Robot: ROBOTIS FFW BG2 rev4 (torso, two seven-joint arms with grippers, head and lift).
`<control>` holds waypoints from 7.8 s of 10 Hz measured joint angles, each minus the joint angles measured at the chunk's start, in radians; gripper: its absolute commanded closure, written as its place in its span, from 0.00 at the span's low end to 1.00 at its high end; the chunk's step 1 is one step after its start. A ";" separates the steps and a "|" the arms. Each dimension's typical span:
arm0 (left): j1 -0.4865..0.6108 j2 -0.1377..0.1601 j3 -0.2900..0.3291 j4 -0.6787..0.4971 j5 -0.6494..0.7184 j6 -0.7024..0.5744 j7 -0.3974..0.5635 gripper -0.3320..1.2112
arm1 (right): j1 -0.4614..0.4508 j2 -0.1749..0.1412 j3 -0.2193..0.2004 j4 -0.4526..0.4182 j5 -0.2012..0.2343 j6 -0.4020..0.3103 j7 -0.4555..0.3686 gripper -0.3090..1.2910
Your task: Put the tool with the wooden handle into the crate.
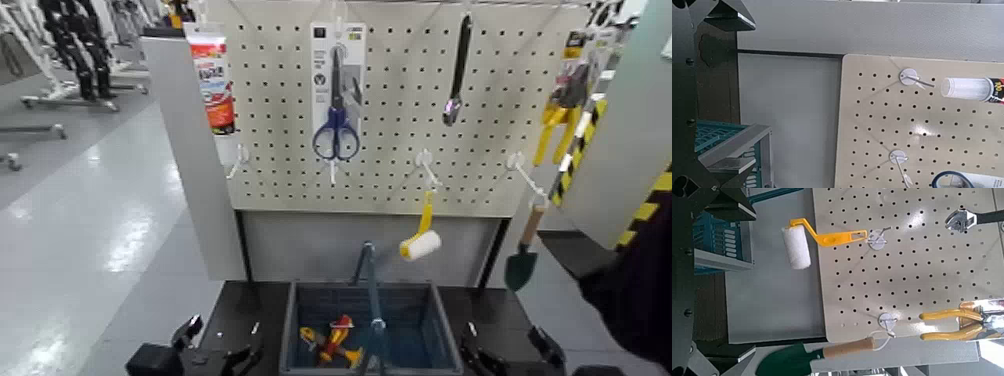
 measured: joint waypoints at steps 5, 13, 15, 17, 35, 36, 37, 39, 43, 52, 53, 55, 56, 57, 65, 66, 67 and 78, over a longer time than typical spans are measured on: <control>-0.005 0.005 -0.003 -0.002 -0.004 0.010 -0.008 0.28 | -0.002 -0.001 -0.006 0.012 -0.002 -0.005 -0.003 0.27; -0.006 0.005 0.002 0.002 0.002 0.017 -0.027 0.28 | -0.034 0.001 -0.266 -0.085 0.005 0.192 0.320 0.27; -0.006 0.005 0.003 0.002 0.002 0.017 -0.029 0.28 | -0.067 -0.027 -0.331 -0.099 0.003 0.267 0.389 0.27; -0.006 0.005 0.003 0.002 0.002 0.018 -0.032 0.28 | -0.109 -0.074 -0.362 -0.103 0.002 0.340 0.435 0.27; -0.016 0.002 0.004 0.003 0.005 0.030 -0.043 0.28 | -0.602 -0.444 -0.132 0.390 -0.071 0.442 0.687 0.27; -0.018 0.002 0.003 0.004 0.005 0.030 -0.043 0.28 | -0.625 -0.448 -0.112 0.418 -0.075 0.439 0.700 0.26; -0.019 0.001 0.003 0.005 0.005 0.030 -0.043 0.28 | -0.645 -0.452 -0.093 0.446 -0.080 0.432 0.708 0.25; -0.021 0.000 0.001 0.007 0.005 0.030 -0.044 0.28 | -0.679 -0.454 -0.062 0.499 -0.089 0.414 0.718 0.25; -0.029 0.000 -0.003 0.016 0.005 0.030 -0.050 0.28 | -0.759 -0.446 0.003 0.597 -0.091 0.376 0.738 0.28; -0.036 -0.002 0.000 0.027 0.005 0.029 -0.061 0.28 | -0.790 -0.432 0.049 0.629 -0.066 0.336 0.716 0.96; -0.035 -0.002 0.001 0.027 0.005 0.029 -0.061 0.28 | -0.788 -0.431 0.047 0.625 -0.066 0.336 0.716 0.96; -0.034 -0.001 0.002 0.027 0.005 0.029 -0.061 0.28 | -0.782 -0.431 0.041 0.621 -0.066 0.334 0.716 0.96; -0.034 -0.001 0.002 0.026 0.005 0.028 -0.061 0.28 | -0.779 -0.430 0.038 0.618 -0.066 0.333 0.716 0.96; -0.033 -0.001 0.002 0.026 0.005 0.028 -0.061 0.28 | -0.774 -0.429 0.034 0.611 -0.066 0.333 0.716 0.96; -0.028 0.000 0.004 0.022 0.005 0.026 -0.063 0.28 | -0.595 -0.366 -0.142 0.340 -0.071 0.388 0.709 0.96; -0.028 0.000 0.004 0.022 0.005 0.026 -0.063 0.28 | -0.567 -0.353 -0.173 0.301 -0.072 0.397 0.708 0.96; -0.028 0.000 0.004 0.022 0.005 0.026 -0.063 0.28 | -0.540 -0.341 -0.198 0.266 -0.075 0.406 0.707 0.96; -0.029 0.000 0.002 0.023 0.010 0.028 -0.064 0.28 | -0.399 -0.225 -0.250 0.110 -0.250 0.420 0.687 0.96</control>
